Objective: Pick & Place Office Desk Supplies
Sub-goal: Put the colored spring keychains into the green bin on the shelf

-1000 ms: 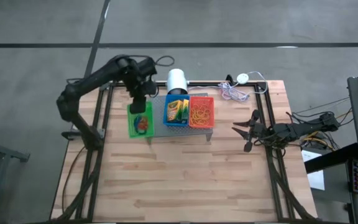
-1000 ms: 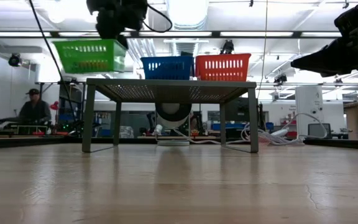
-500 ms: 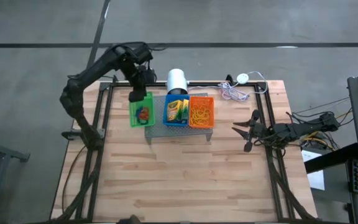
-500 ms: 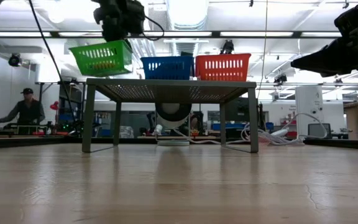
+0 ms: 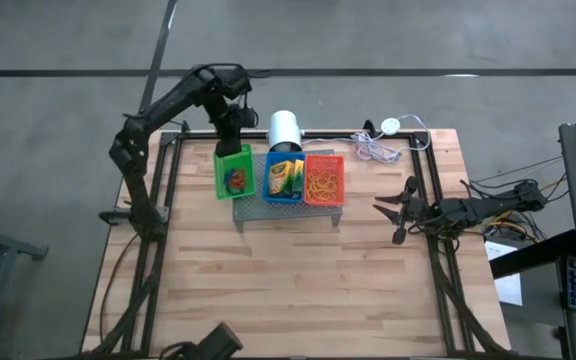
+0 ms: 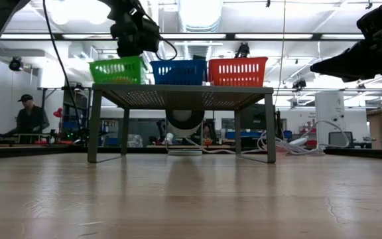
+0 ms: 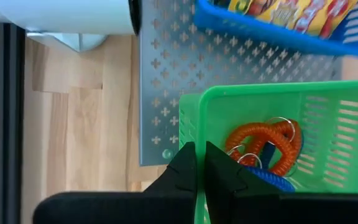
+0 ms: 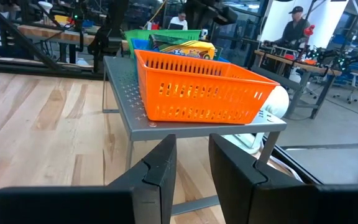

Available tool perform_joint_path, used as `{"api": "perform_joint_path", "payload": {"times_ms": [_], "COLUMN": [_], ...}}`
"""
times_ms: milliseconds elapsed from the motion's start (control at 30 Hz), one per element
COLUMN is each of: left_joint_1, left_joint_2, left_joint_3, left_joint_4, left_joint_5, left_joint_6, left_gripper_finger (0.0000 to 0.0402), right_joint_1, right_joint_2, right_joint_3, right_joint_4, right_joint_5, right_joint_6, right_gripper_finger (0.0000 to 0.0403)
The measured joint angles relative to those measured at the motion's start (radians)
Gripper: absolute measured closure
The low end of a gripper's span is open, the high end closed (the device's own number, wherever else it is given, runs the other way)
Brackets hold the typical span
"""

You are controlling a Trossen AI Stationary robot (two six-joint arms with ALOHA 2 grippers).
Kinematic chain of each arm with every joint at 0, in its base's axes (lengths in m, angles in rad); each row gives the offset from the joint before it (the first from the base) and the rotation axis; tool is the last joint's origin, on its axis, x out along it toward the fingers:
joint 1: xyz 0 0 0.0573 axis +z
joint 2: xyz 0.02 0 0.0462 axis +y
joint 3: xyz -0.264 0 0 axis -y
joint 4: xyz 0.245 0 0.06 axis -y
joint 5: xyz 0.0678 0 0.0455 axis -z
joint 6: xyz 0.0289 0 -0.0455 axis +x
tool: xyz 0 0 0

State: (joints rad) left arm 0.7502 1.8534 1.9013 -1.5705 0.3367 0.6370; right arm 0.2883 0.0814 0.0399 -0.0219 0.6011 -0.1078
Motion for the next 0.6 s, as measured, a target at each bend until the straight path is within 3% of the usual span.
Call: {"api": "perform_joint_path", "payload": {"times_ms": [600], "left_joint_1": [-0.022], "left_joint_2": [0.037], "left_joint_3": [0.005], "left_joint_4": [0.025], "left_joint_5": [0.049], "left_joint_6": [-0.066], "left_gripper_finger": [0.0390], "right_joint_1": [0.000], "right_joint_2": [0.000], "right_joint_3": [0.000], "right_joint_4": [0.000], "right_joint_5": [0.000], "right_joint_6": [0.000], "right_gripper_finger": [0.0312]}}
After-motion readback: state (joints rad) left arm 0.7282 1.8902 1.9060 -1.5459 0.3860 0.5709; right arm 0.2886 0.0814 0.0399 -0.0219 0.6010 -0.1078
